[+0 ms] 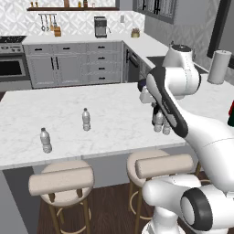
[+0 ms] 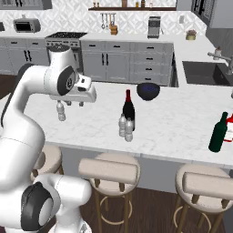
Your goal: Move the plastic bottles in the middle to the plastics group, and the glass bottles in the middle to the glass group.
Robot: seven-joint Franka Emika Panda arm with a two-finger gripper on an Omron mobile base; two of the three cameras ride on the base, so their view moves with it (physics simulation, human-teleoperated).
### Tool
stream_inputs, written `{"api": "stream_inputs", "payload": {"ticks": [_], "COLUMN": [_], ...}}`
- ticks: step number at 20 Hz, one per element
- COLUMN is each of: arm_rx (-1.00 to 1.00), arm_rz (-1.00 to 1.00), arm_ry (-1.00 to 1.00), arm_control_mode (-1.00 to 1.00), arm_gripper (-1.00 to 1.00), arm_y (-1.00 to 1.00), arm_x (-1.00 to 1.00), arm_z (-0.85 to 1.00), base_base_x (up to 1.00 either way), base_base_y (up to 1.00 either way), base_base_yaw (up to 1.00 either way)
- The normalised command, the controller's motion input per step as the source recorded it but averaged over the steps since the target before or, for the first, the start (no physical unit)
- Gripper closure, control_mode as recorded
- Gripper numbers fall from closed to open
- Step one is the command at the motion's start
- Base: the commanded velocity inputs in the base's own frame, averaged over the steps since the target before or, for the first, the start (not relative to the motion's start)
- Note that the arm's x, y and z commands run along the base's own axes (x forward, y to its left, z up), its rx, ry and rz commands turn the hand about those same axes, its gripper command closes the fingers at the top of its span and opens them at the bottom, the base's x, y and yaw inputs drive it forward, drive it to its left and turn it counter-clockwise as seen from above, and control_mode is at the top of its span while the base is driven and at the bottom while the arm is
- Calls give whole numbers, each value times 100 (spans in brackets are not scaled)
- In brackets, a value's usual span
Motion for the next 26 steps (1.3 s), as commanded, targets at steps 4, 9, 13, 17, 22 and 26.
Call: {"api": "stream_inputs", "payload": {"ticks": [4,9,13,17,22,26], "arm_rx": [0,0,0,4,5,0], "arm_rz": [0,-10,-18,-13,-3,12], "arm_ry": [0,0,-4,-5,0,-8], "arm_control_mode": [-100,-100,-100,-100,-100,-100], "arm_gripper": [-100,-100,-100,-100,-100,-100], "arm_y": [0,-26,-44,-68,-74,-51], "arm_x": [-3,-33,-37,-18,2,25], "arm_z": [0,-16,-24,-24,-22,-22], "base_base_x": [0,0,0,0,0,0], "base_base_y": [0,0,0,0,0,0], "base_base_yaw": [0,0,0,0,0,0]}}
